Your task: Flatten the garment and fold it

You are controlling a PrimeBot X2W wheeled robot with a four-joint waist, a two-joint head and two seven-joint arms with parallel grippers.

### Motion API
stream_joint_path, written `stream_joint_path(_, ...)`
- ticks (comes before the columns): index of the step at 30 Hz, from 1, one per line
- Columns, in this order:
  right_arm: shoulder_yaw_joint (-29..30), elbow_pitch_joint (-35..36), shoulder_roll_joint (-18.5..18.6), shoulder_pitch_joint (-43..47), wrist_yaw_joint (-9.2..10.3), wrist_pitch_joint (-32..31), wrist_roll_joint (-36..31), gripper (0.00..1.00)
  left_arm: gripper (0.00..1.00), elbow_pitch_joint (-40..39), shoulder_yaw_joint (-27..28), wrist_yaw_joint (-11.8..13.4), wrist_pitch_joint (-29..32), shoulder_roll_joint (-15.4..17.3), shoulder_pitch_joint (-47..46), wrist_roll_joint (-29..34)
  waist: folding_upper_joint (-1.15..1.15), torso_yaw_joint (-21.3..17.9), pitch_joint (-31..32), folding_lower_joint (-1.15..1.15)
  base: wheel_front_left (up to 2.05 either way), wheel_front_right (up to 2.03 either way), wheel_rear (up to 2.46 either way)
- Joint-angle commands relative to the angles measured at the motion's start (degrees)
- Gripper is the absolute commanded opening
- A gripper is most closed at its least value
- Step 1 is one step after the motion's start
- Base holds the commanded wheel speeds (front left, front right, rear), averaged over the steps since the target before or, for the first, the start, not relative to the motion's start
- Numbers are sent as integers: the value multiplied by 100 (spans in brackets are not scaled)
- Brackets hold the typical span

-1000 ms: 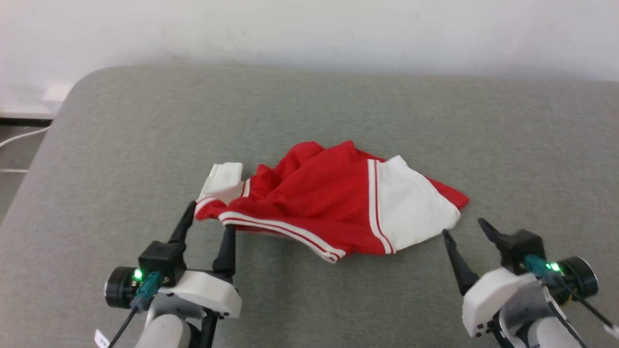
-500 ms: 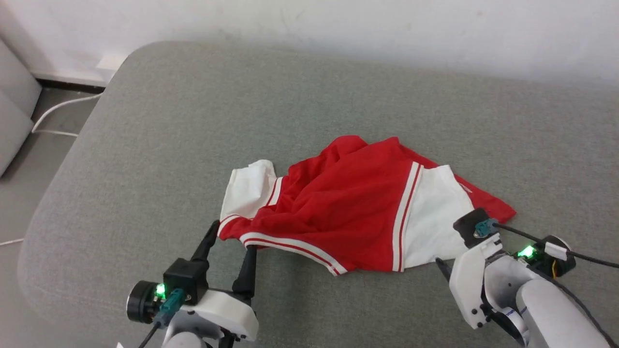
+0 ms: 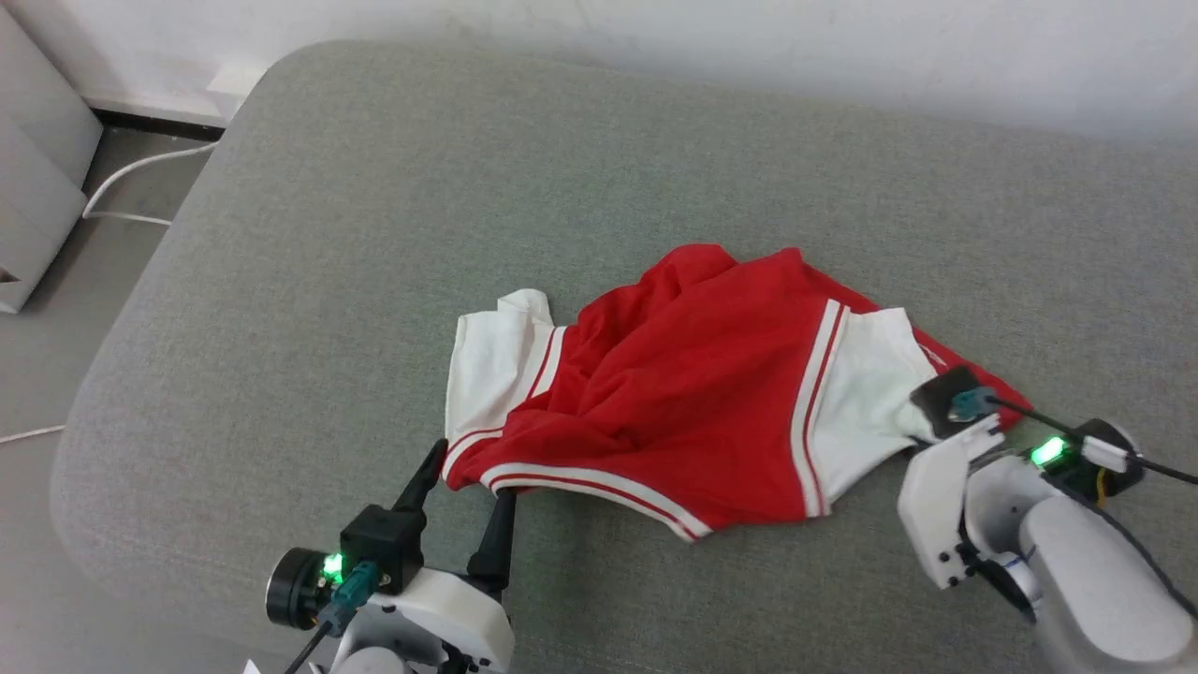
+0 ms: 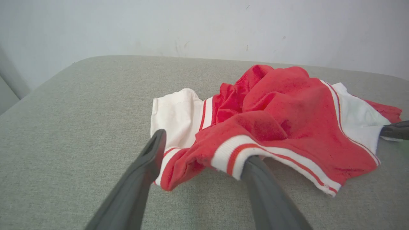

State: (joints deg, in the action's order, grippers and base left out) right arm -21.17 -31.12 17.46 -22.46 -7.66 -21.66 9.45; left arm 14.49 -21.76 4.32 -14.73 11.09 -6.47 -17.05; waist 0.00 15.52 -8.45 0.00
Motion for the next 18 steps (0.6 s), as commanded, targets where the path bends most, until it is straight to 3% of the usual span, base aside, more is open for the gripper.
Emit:
stream_joint_path(1,135,-243,124,32,17,98,-127,0,100,24,-9,-40,-26,-2,-103,30,0,-44,37,0,0,0,0)
stream_joint_path(9,1538,-657,162,-356,17,1126,-1101,0,100,85,-86,-94,-26,42,-30,21,0,-263,256,0,0,0,0)
stream_joint_path(18,2566,-734,155,-58,17,1385,-1452,0,100,119,-57,-76,-26,31,-12,-73,0,-521,347,0,0,0,0)
